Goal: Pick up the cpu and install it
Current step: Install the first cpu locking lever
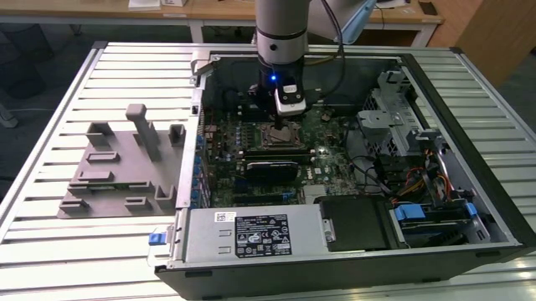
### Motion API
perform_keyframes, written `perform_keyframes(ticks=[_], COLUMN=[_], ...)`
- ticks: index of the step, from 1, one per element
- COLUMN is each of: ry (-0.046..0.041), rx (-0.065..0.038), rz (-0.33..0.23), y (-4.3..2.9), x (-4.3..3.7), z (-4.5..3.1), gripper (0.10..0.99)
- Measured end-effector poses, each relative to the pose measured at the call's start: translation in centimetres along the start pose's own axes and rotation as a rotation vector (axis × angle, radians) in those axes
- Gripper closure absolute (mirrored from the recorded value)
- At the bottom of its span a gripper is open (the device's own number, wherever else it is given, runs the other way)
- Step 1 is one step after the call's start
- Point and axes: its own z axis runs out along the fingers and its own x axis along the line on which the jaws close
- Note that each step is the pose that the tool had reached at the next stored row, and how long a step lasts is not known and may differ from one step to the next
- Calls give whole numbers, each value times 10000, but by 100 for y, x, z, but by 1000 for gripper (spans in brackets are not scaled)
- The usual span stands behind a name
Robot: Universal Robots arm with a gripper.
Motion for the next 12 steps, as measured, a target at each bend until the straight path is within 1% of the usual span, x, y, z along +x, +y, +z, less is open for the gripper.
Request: perform_keyframes(ticks=[4,5,8,10,12], ry=[10,21,40,43,44], rx=[-11,-28,-49,-46,-44], rz=[-190,-461,-899,-1067,-1114], y=[2,2,2,2,7], x=[-2,-3,-2,-3,-14], z=[-42,-41,-42,-42,-41], gripper=[980,980,980,980,980])
